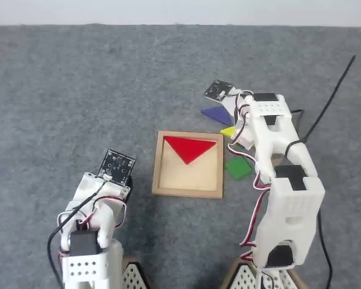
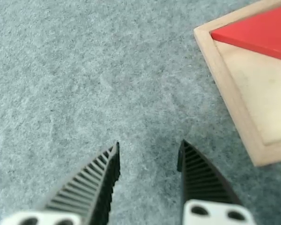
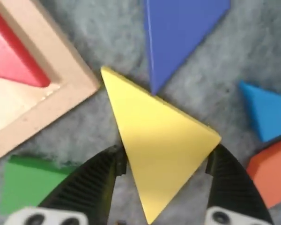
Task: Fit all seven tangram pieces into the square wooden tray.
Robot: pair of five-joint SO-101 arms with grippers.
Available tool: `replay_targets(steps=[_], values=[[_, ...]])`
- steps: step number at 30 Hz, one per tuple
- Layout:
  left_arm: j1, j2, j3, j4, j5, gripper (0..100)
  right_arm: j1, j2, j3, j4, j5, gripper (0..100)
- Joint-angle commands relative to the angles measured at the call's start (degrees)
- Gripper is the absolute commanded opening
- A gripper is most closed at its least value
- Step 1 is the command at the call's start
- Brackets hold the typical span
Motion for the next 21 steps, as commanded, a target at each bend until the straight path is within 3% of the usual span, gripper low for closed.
replay_targets(steps=[1, 8, 13, 21], values=[[0.2, -0.7, -0.6, 0.4, 0.4, 19, 1.0, -1.9, -2.5, -3.8, 0.7, 27.4], [0.2, -0.7, -0.6, 0.4, 0.4, 19, 0.9, -1.5, -5.5, -9.7, 1.1, 27.6], [0.2, -0.7, -0.6, 0.4, 0.4, 19, 0.3, -1.6, -4.4, -13.0, 13.8, 27.7], [0.2, -0.7, -0.6, 0.4, 0.4, 19, -0.5, 4.5, -4.7, -18.5, 18.8, 27.7]])
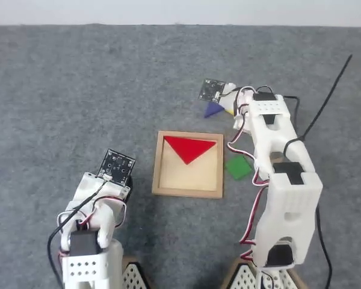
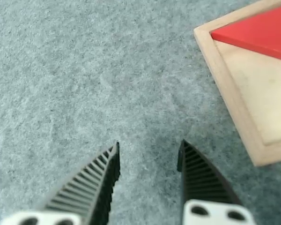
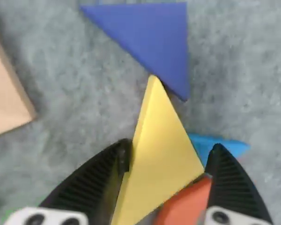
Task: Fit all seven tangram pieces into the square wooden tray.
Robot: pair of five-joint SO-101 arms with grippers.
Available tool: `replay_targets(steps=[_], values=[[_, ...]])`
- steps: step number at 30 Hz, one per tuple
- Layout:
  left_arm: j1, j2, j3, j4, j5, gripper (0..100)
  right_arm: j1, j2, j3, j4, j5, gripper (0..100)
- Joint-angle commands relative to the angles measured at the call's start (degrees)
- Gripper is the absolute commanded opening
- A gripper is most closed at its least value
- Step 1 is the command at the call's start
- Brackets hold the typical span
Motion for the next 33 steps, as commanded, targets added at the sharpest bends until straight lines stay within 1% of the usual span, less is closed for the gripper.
replay_targets(steps=[1, 4, 9, 19, 21, 23, 26, 29, 33], values=[[0.2, -0.7, -0.6, 0.4, 0.4, 19, -0.2, 2.9, -3.0, -3.0, 1.5, 27.7], [0.2, -0.7, -0.6, 0.4, 0.4, 19, 0.3, 5.2, -3.4, 0.5, 4.0, 27.4], [0.2, -0.7, -0.6, 0.4, 0.4, 19, 0.7, 5.2, -7.4, 16.4, 5.3, 26.1], [0.3, -0.7, -0.6, 0.4, 0.4, 19, 3.4, 5.0, -8.5, 21.8, 5.5, 7.3], [0.3, -0.7, -0.6, 0.4, 0.4, 19, 3.2, 3.6, -8.7, 24.9, 7.5, 4.6], [0.3, -0.7, -0.6, 0.4, 0.4, 19, 2.2, 2.0, -8.7, 31.5, 9.9, 3.6], [0.2, -0.7, -0.6, 0.4, 0.4, 19, 0.5, -0.6, -8.5, 39.2, 10.7, 3.3], [0.2, -0.7, -0.6, 0.4, 0.4, 19, -0.7, -2.8, -8.4, 42.2, 10.6, 3.3], [0.2, -0.7, -0.6, 0.4, 0.4, 19, -2.2, -5.6, -8.4, 42.4, 8.6, 2.9]])
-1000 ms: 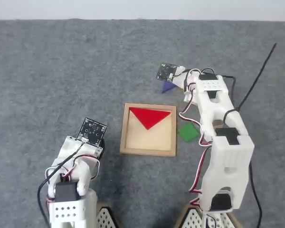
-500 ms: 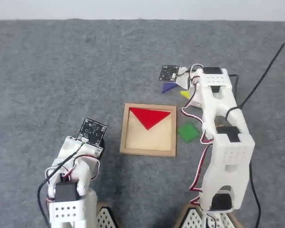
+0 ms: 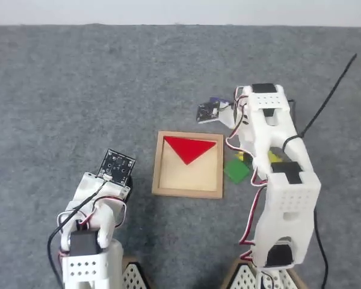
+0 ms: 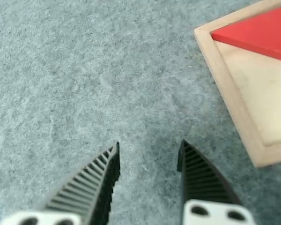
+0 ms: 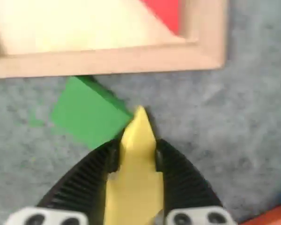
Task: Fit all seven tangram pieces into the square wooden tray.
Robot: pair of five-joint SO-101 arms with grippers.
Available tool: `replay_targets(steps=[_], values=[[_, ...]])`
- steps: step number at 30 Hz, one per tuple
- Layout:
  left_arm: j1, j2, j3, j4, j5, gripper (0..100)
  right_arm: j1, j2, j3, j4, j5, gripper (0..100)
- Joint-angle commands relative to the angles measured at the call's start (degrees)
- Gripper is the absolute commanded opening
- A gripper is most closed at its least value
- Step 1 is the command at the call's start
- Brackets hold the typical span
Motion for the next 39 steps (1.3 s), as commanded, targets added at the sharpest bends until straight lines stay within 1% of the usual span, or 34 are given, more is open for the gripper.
replay_targets(steps=[1, 6, 12, 16, 21, 23, 26, 28, 31, 35, 39], values=[[0.2, -0.7, -0.6, 0.4, 0.4, 19, -1.1, -5.0, -1.0, 1.6, -1.8, 1.8], [0.2, -0.7, -0.6, 0.4, 0.4, 19, 0.1, -8.0, -0.9, 1.5, -2.3, 0.9], [0.2, -0.7, -0.6, 0.4, 0.4, 19, 2.6, -7.2, -0.9, 1.5, -2.0, 1.2], [0.2, -0.7, -0.6, 0.4, 0.4, 19, 4.5, -3.9, -0.9, 1.4, -1.9, 1.6], [0.2, -0.7, -0.6, 0.4, 0.4, 19, 6.0, 1.0, -1.1, -0.2, -0.9, 8.7], [0.2, -0.7, -0.6, 0.4, 0.4, 19, 6.0, 2.2, -1.1, -0.5, -0.9, 9.4], [0.2, -0.7, -0.6, 0.4, 0.4, 19, 5.5, 3.1, -1.1, -0.6, -0.8, 6.4], [0.2, -0.7, -0.6, 0.4, 0.4, 19, 5.3, 3.3, -1.1, -0.8, -0.8, 0.6], [0.2, -0.7, -0.6, 0.4, 0.4, 19, 5.3, 1.8, -2.3, 0.5, -1.0, 0.6], [0.2, -0.7, -0.6, 0.4, 0.4, 19, 5.8, -3.6, -6.7, 5.1, -1.3, 0.8], [0.2, -0.7, -0.6, 0.4, 0.4, 19, 4.4, -8.9, -10.3, 8.8, -5.2, 0.8]])
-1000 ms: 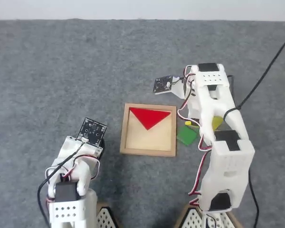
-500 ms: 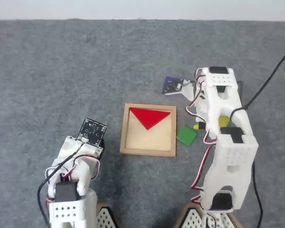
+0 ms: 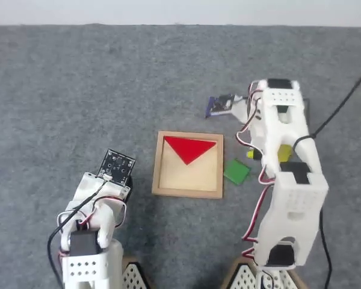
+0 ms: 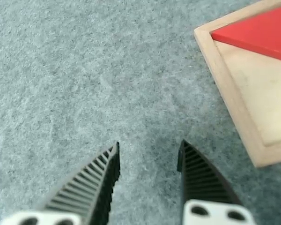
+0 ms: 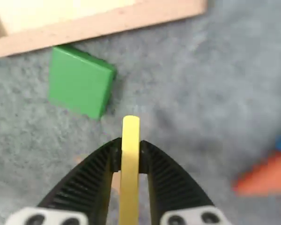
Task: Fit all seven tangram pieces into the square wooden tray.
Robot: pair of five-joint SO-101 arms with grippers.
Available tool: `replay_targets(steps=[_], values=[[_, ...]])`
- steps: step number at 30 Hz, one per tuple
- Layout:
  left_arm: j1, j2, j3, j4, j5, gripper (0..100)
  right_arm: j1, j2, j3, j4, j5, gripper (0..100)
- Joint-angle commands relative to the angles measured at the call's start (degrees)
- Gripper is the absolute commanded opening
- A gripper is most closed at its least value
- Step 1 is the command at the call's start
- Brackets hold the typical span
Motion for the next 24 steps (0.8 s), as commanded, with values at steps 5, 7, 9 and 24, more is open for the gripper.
replay_targets(steps=[5, 7, 9, 24], values=[[0.2, -0.7, -0.6, 0.4, 0.4, 19, -7.0, -11.0, -4.7, 7.6, -11.3, 0.8], [0.2, -0.7, -0.6, 0.4, 0.4, 19, -9.9, -12.1, -4.7, 7.8, -20.0, 0.8], [0.2, -0.7, -0.6, 0.4, 0.4, 19, -12.4, -12.7, -4.7, 8.0, -27.4, 0.8], [0.2, -0.7, -0.6, 0.4, 0.4, 19, -41.6, -1.4, -0.8, 11.1, -4.0, 0.8]])
